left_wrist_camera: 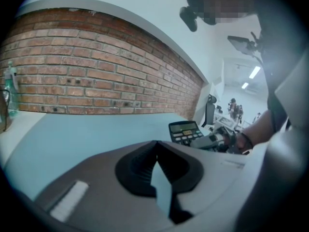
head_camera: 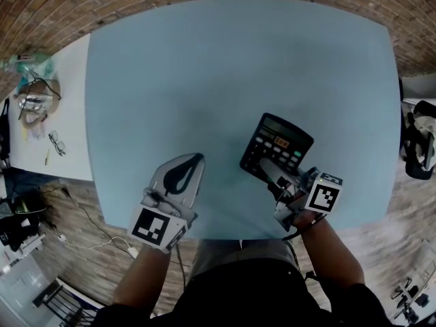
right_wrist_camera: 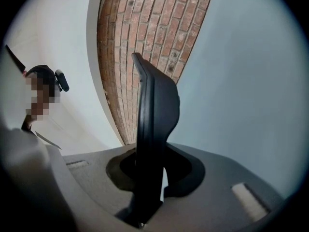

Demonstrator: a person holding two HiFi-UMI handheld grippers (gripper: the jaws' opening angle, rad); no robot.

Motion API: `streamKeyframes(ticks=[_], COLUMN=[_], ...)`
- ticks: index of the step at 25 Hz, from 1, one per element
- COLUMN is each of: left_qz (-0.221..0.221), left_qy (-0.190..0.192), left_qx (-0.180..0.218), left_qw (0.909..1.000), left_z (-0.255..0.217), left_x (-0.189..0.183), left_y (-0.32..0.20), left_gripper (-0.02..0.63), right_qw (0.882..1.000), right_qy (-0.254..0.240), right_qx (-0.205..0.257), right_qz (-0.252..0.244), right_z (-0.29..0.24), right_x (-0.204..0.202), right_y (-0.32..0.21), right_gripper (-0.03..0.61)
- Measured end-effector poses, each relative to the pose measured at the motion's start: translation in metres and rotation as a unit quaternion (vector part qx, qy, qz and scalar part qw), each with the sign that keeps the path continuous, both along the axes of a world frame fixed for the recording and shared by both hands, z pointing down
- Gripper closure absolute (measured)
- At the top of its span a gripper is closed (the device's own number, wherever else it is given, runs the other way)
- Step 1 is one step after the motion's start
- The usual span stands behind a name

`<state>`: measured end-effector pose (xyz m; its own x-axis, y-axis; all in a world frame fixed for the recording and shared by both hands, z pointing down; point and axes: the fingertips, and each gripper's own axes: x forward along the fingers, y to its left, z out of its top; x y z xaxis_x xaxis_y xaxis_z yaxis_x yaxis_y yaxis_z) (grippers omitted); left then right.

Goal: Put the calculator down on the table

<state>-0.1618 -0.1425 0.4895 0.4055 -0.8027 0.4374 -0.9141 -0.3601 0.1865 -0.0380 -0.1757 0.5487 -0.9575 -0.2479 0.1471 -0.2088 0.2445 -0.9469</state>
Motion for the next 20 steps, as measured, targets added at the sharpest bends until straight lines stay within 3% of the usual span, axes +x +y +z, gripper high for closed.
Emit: streamKeyframes(ticks=[20], left_qz=[-0.013], left_qy=[0.007], left_qx=[-0.017], left_qw=[0.9997], left_z=[0.011], left_x=[-0.002], left_y=[0.003], left_gripper=[0.611], right_qw=[0.999], right_qy=[0.006], right_qx=[-0.028], right_qz=[-0.016], right_z=[0.02], right_x=[-0.003], right_y=[0.0], right_gripper=[0.505])
